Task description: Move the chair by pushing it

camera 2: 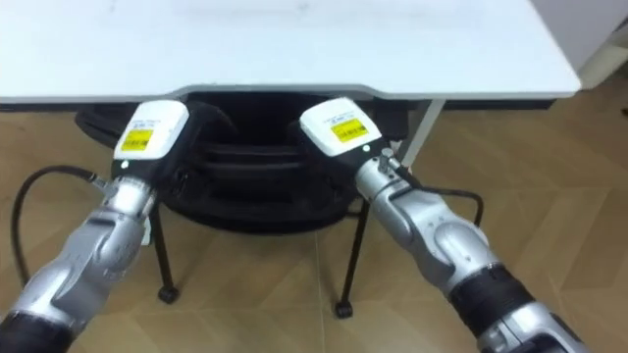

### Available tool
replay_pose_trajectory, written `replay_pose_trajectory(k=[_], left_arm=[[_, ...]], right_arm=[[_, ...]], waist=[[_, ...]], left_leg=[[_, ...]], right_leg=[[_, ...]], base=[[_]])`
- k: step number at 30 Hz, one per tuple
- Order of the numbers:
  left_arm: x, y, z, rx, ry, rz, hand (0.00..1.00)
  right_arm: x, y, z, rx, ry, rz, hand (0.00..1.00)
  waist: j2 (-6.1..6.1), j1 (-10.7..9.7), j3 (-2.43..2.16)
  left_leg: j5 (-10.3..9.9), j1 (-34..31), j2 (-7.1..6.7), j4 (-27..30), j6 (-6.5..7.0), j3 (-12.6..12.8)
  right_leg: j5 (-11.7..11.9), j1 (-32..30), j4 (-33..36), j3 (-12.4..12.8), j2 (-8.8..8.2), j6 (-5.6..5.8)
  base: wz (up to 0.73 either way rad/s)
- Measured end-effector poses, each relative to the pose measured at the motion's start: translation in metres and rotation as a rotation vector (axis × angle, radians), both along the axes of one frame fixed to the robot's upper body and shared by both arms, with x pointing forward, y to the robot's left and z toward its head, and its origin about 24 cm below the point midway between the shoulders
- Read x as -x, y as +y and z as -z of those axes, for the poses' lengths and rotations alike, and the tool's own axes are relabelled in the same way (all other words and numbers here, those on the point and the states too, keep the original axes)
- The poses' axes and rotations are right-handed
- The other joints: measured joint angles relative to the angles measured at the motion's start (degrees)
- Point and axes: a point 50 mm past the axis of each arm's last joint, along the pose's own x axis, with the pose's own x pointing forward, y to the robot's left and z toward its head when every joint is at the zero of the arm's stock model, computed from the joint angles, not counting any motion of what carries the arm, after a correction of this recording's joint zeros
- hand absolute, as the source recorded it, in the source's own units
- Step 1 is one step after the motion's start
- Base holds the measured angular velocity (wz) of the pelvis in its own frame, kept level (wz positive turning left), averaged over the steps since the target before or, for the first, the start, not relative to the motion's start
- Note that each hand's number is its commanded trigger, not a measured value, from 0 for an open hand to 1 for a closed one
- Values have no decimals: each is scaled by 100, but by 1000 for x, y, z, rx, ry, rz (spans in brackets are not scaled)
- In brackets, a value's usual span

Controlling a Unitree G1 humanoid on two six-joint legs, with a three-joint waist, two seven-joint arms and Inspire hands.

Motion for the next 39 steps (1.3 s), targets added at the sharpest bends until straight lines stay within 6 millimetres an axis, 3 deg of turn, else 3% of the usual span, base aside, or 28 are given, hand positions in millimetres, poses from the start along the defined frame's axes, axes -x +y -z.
replay_pose_trajectory(k=[4, 8, 11, 15, 21, 25, 27, 30, 32, 34, 35, 36, 37, 38, 39], left_arm=[[0, 1, -5, 35, -12, -1, 0], [2, 5, -10, 9, -22, 6, 0], [3, 11, -13, -23, -25, 12, 0], [7, 13, -15, -63, -28, 25, 0], [17, 24, -27, -151, -88, 66, 0], [25, 33, -32, -182, -123, 99, 0], [40, 46, -36, -174, -168, 99, 0], [59, 68, -58, -71, -378, 5, 0], [68, 98, -86, 1, -586, -150, 0], [102, 145, -108, 127, -814, -411, 0], [113, 156, -110, 157, -853, -478, 0], [137, 176, -109, 223, -915, -612, 0], [161, 192, -102, 309, -954, -745, 0], [171, 199, -97, 358, -968, -812, 0], [192, 211, -82, 448, -972, -965, 0]], right_arm=[[-1, 2, -17, -44, -36, -16, 0], [5, 0, -31, -85, -85, -46, 0], [13, -12, -57, -137, -191, -53, 0], [21, -37, -83, -258, -279, 2, 0], [33, -78, -114, -313, -471, 103, 0], [50, -103, -133, -427, -626, 165, 0], [68, -119, -147, -492, -762, 199, 0], [85, -141, -157, -568, -902, 260, 0], [101, -158, -158, -619, -961, 323, 0], [131, -183, -161, -744, -1036, 415, 0], [140, -192, -160, -779, -1055, 453, 0], [158, -210, -158, -864, -1103, 544, 0], [178, -228, -149, -957, -1150, 665, 0], [189, -237, -141, -1008, -1164, 735, 0], [213, -253, -121, -1093, -1188, 909, 0]], waist=[[-27, -87, -5], [-21, -292, -5], [75, -385, 44], [267, -424, 39], [325, -672, 35], [357, -677, 19], [485, -761, -34], [601, -801, -66], [632, -909, -99], [693, -985, -144], [689, -995, -149], [711, -1024, -173], [722, -1096, -174], [722, -1138, -175], [719, -1156, -175]], left_leg=[[4, -7, -29, -32, -8, 97], [3, -1, -46, -25, -6, 262], [-29, 1, -48, 24, 63, 488], [-71, -2, -52, 80, 167, 693], [-119, -151, -59, 234, 247, 786], [-144, -203, -51, 323, 289, 869], [-167, -202, -48, 359, 324, 949], [-169, -36, -57, 268, 327, 1047], [-165, 67, -54, 194, 335, 1083], [-152, 279, -63, 28, 357, 1271], [-157, 331, -66, 0, 366, 1321], [-180, 422, -76, -10, 397, 1407], [-194, 491, -92, -25, 416, 1463], [-197, 507, -102, -38, 420, 1469], [-203, 519, -115, -62, 429, 1488]], right_leg=[[21, 59, -161, 19, -6, 22], [187, 242, -480, 39, 43, 80], [256, 246, -538, 170, 25, 135], [359, 191, -581, 395, -17, 198], [410, 54, -532, 520, -36, 250], [440, 29, -541, 576, -40, 266], [484, 41, -551, 582, -50, 311], [493, 92, -605, 669, -69, 323], [493, 158, -627, 669, -76, 323], [473, 240, -667, 809, -121, 352], [470, 265, -698, 860, -131, 358], [457, 341, -727, 946, -149, 380], [437, 389, -731, 965, -174, 407], [419, 399, -731, 961, -185, 419], [376, 381, -706, 958, -205, 436]], base=[[6], [0], [-20], [-26], [-8], [-5], [-2], [-13], [-17], [-31], [-39], [-27], [-15], [0], [4]])
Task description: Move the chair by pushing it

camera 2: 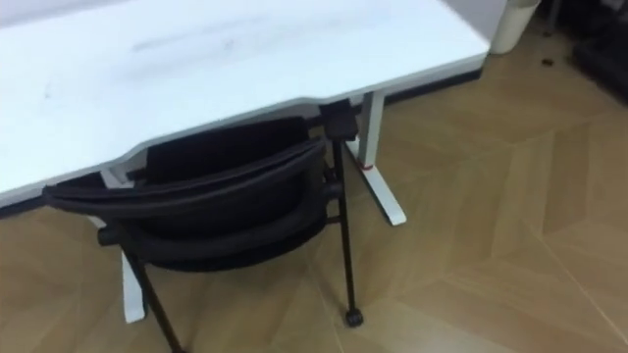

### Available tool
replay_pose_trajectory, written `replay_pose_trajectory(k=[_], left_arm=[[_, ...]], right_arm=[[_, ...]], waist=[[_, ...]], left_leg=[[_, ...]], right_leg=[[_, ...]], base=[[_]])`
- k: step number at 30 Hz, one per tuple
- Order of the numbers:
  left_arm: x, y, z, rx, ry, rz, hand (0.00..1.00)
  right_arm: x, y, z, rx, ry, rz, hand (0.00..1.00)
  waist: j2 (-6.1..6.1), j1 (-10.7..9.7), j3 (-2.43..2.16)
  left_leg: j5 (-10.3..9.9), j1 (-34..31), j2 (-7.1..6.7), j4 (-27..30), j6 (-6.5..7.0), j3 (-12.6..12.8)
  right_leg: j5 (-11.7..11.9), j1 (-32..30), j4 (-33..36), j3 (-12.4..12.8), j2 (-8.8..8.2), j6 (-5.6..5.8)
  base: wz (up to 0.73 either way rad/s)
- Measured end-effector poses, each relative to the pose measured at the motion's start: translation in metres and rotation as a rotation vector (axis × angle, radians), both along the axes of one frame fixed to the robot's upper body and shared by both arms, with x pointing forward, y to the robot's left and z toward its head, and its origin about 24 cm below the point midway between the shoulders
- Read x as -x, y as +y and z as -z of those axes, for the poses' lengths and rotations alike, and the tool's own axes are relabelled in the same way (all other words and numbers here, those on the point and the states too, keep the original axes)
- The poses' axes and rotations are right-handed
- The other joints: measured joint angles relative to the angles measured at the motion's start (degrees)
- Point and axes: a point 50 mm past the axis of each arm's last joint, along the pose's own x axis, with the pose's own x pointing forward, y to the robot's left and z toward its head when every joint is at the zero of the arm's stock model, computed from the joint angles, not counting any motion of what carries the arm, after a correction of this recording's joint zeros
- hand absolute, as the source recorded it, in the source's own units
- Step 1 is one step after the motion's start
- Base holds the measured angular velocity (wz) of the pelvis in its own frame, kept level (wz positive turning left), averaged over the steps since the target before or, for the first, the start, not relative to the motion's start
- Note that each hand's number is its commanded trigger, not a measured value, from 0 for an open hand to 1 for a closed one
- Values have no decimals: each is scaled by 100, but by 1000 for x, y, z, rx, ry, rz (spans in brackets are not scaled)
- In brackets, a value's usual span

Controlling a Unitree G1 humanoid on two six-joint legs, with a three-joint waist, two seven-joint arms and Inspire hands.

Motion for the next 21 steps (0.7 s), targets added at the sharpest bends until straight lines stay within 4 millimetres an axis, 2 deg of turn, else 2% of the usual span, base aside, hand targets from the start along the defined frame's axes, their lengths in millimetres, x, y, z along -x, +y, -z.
replay_pose_trajectory(k=[1, 4, 5, 6, 7, 8, 10, 13, 15, 19, 21], left_arm=[[12, 4, 10, 76, -13, -53, 0], [69, 18, 70, 476, -69, -344, 0], [78, 20, 80, 529, -71, -390, 0], [91, 20, 95, 616, -88, -462, 0], [105, 21, 109, 689, -89, -534, 0], [112, 20, 115, 722, -88, -570, 0], [135, 16, 135, 818, -77, -683, 0], [154, 11, 151, 885, -40, -772, 0], [167, 4, 164, 950, 5, -829, 0], [180, -18, 196, 1108, 222, -812, 0], [185, -33, 211, 1189, 326, -792, 0]], right_arm=[[13, -6, 14, -88, 0, 51, 0], [79, -21, 98, -529, 76, 343, 0], [89, -22, 111, -593, 85, 392, 0], [107, -20, 135, -701, 97, 477, 0], [123, -16, 156, -796, 111, 560, 0], [133, -14, 166, -843, 122, 602, 0], [168, -2, 201, -990, 192, 768, 0], [199, 14, 227, -1098, 310, 897, 0], [223, 34, 247, -1217, 399, 986, 0], [234, 62, 272, -1409, 529, 964, 0], [229, 73, 283, -1479, 612, 910, 0]], waist=[[-2, 6, 2], [-5, 17, 13], [-9, 21, 14], [4, 33, 23], [-21, 14, 14], [-10, 0, 21], [-40, -10, -4], [-61, 17, -34], [-84, 12, -53], [-44, -22, -57], [-30, -53, -59]], left_leg=[[-1, -5, -1, 0, 1, 15], [-40, -32, -14, 3, 20, 37], [-42, -32, -18, 6, 22, 39], [-45, -36, -22, 10, 26, 38], [-44, -51, -30, 8, 27, 29], [-44, -68, -34, 12, 28, 26], [-46, -147, -71, 26, 33, -11], [-71, -188, -97, 43, 71, -6], [-94, -192, -111, 47, 87, -13], [-180, -127, -92, 100, 70, -5], [-182, -93, -92, 102, 74, 11]], right_leg=[[-6, -13, 2, 10, -6, 5], [-71, -126, 148, 52, -46, 25], [-81, -136, 177, 58, -53, 28], [-88, -140, 185, 59, -62, 36], [-93, -153, 187, 49, -71, 42], [-95, -162, 185, 40, -78, 45], [-93, -197, 186, -5, -116, 52], [-93, -220, 179, 6, -140, 76], [-92, -207, 181, 3, -145, 78], [-97, -56, 101, 5, -128, 86], [-98, -23, 93, 3, -137, 88]], base=[[0], [-6], [0], [0], [0], [9], [11], [2], [0], [-3], [0]])
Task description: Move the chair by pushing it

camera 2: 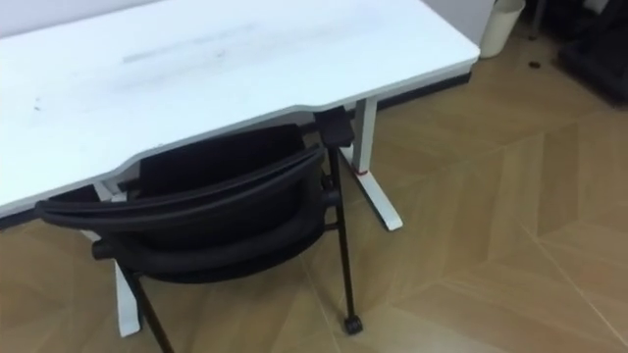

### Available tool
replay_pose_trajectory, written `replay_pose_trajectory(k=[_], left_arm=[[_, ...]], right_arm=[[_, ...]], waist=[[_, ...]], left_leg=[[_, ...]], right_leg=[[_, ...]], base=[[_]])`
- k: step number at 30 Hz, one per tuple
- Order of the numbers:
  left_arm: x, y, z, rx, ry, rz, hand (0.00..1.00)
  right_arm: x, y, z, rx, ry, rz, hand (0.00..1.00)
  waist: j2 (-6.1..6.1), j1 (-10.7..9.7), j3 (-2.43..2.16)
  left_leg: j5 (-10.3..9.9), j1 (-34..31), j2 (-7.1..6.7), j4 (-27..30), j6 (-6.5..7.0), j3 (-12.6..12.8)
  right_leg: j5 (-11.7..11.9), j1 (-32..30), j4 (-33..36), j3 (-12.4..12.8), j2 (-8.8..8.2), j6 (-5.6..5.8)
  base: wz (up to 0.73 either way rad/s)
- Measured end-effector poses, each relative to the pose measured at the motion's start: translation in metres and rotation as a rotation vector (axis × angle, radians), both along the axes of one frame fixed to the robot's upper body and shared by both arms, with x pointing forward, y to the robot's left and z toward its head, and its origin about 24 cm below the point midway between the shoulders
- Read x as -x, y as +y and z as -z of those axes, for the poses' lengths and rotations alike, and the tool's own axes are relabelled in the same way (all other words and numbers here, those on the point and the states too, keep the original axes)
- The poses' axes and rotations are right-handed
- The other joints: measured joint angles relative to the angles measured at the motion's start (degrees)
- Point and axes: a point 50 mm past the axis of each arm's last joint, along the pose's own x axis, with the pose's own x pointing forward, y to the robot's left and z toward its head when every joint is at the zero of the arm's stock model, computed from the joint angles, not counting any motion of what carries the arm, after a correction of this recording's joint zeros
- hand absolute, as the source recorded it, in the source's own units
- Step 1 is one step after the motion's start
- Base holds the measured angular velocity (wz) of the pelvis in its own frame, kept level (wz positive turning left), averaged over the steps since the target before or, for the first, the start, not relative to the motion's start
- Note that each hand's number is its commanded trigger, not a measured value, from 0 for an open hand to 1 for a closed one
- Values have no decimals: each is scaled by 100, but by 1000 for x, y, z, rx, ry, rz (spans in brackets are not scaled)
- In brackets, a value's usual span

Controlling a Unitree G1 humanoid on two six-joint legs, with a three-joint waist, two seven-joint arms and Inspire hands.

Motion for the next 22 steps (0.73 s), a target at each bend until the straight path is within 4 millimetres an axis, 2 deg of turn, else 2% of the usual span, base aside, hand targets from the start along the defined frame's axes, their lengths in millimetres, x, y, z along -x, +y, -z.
replay_pose_trajectory(k=[4, 7, 10, 14, 15, 16, 18, 21, 22], left_arm=[[9, -36, 29, 293, 76, 144, 0], [10, -49, 40, 433, 96, 209, 0], [10, -71, 52, 621, 77, 307, 0], [6, -85, 60, 780, 71, 397, 0], [2, -88, 63, 816, 69, 435, 0], [-6, -91, 65, 851, 69, 482, 0], [-20, -95, 69, 891, 61, 558, 0], [-52, -96, 73, 901, 32, 702, 0], [-58, -96, 73, 899, 26, 728, 0]], right_arm=[[-25, 18, 21, -196, -47, -146, 0], [-46, 22, 29, -270, -97, -233, 0], [-75, 28, 38, -348, -196, -334, 0], [-89, 37, 44, -429, -259, -385, 0], [-93, 40, 45, -454, -265, -417, 0], [-97, 42, 46, -480, -277, -446, 0], [-100, 45, 48, -511, -294, -475, 0], [-107, 51, 50, -552, -306, -540, 0], [-108, 52, 50, -559, -305, -555, 0]], waist=[[9, -78, 4], [22, -94, 13], [60, -66, 27], [53, -92, 30], [59, -100, 39], [75, -112, 93], [91, -133, 132], [84, -189, 139], [78, -206, 141]], left_leg=[[-7, 32, -11, 4, 5, -9], [-10, 54, -8, 11, 7, -9], [-36, 77, -10, 103, 13, -23], [-36, 88, -50, 125, 13, -139], [-36, 77, -58, 133, 13, -176], [-37, 59, -60, 159, 12, -194], [-39, 25, -65, 172, 13, -219], [-39, -68, -83, 174, 14, -259], [-38, -77, -91, 168, 15, -271]], right_leg=[[2, 34, -13, 1, 2, 6], [2, 79, -33, -23, 10, 7], [6, 128, -78, -33, 16, 11], [7, 218, -112, -157, 5, 12], [5, 225, -122, -171, 8, 13], [3, 234, -131, -218, 12, 18], [-5, 231, -156, -244, 15, 28], [-4, 174, -188, -274, 18, 30], [-1, 169, -193, -279, 16, 34]], base=[[0], [0], [3], [17], [12], [11], [9], [6], [5]])
